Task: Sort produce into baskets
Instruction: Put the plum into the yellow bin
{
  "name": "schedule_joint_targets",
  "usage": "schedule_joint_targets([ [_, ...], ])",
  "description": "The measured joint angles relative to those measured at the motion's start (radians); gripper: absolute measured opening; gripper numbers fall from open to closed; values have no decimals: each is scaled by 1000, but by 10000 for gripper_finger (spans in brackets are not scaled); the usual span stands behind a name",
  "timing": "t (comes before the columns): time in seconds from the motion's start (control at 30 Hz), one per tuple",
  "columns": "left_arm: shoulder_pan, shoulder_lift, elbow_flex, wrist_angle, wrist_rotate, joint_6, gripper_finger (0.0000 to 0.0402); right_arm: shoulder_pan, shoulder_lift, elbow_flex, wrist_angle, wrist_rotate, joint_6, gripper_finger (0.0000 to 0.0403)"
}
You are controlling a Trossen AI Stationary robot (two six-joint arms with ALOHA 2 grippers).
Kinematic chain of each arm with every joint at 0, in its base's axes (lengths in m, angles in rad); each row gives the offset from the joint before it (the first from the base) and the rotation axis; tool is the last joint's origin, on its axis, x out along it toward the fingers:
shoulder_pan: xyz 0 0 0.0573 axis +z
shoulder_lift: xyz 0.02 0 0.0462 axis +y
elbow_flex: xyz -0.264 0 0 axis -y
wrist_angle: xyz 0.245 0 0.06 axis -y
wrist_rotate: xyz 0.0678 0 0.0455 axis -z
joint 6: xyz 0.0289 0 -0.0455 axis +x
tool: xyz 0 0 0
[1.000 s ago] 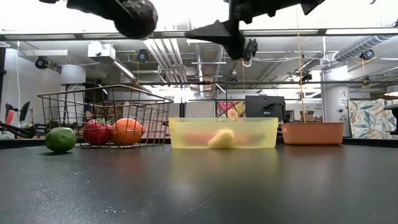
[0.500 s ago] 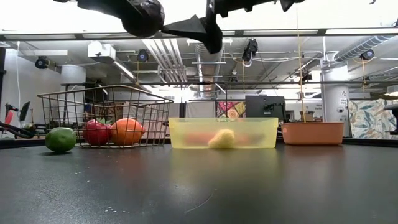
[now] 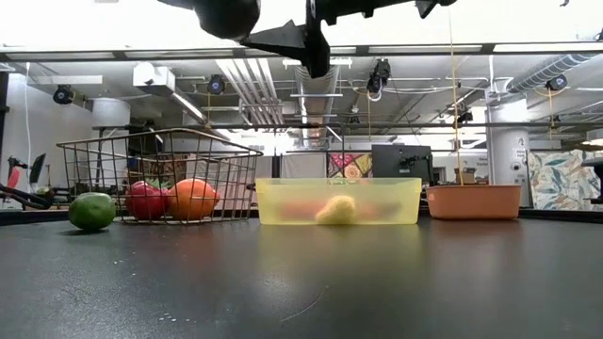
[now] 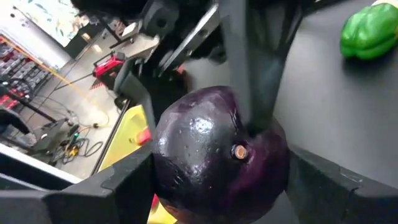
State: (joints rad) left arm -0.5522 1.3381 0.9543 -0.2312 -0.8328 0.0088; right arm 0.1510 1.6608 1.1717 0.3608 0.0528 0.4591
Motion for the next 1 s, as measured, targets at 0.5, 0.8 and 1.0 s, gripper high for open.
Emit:
schedule_joint_targets([
  [0.5, 2, 0, 0, 25, 5, 39, 296, -1, 0, 3, -4, -16, -7, 267],
  [0.8, 1, 0, -1, 24, -14, 32, 308, -4, -3, 3, -7, -30, -7, 246],
  [1.0, 2, 0, -1, -6, -24, -31, 309, -21, -23, 3, -55, -40, -3, 246],
])
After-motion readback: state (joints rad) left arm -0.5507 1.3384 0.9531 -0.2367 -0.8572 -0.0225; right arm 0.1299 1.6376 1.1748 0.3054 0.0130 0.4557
